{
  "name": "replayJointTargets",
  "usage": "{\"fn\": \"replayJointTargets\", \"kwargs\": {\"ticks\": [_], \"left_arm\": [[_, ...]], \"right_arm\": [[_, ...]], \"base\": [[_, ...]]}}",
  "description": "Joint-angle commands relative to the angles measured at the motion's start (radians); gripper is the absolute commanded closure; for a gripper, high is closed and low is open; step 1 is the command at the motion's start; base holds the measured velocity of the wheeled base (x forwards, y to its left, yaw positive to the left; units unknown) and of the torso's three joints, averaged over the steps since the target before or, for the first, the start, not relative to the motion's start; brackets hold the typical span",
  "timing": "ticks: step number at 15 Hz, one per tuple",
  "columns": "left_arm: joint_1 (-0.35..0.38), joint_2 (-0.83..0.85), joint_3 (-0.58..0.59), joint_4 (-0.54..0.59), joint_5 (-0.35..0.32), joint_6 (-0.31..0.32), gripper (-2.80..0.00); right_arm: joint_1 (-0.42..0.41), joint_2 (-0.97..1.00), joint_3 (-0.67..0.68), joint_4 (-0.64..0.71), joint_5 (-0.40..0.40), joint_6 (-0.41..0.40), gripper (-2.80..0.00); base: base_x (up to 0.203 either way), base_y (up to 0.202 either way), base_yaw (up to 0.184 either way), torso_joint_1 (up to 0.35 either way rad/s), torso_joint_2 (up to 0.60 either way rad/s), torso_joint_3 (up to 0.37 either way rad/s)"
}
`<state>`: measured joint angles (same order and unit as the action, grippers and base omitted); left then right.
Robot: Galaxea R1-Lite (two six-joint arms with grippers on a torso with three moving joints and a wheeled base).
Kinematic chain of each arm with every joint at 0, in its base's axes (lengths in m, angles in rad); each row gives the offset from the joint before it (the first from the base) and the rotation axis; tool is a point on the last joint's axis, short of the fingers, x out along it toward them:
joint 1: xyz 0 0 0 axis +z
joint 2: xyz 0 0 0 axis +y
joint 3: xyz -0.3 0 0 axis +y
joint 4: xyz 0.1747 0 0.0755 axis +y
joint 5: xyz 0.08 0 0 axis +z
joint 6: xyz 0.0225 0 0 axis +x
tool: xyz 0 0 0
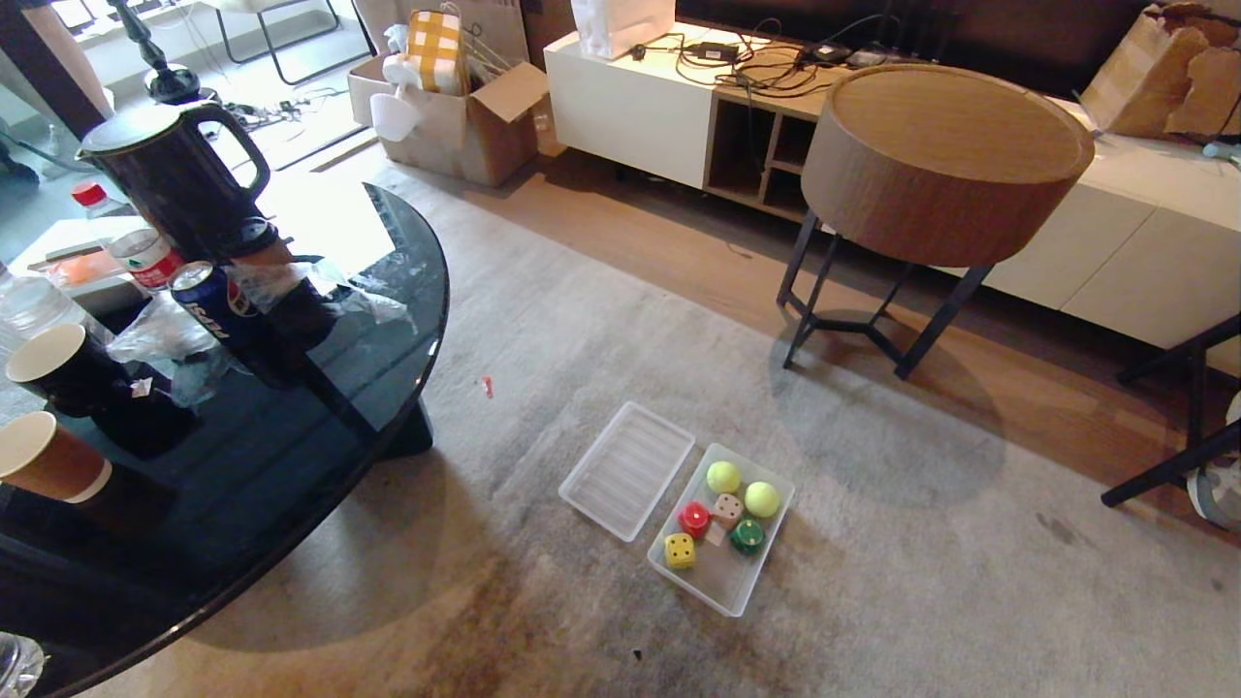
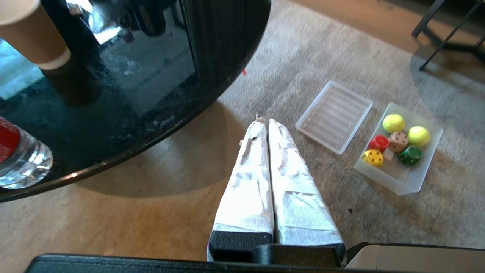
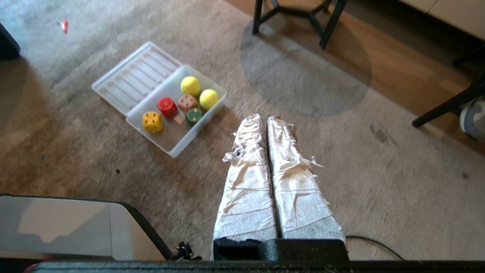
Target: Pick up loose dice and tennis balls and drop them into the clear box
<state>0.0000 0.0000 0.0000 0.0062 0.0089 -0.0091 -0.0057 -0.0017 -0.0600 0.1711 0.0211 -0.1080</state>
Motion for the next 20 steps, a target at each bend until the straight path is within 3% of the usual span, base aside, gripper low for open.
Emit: {"fn": "replayJointTargets", "kwargs": {"ticks": [1,20], "left_arm": [[0.000,0.000,0.000,0.000,0.000,-0.002,0.00],[0.000,0.000,0.001,0.000,0.000,-0.002,0.00]], "right_arm": [[0.000,0.002,0.000,0.001,0.000,-0.001,0.00],[0.000,0.002,0.002,0.002,-0.003,0.031,0.00]], "base": [[0.000,0.000,0.000,0.002,0.00,0.206],[0.000,0.000,0.000,0.002,0.00,0.205]]}}
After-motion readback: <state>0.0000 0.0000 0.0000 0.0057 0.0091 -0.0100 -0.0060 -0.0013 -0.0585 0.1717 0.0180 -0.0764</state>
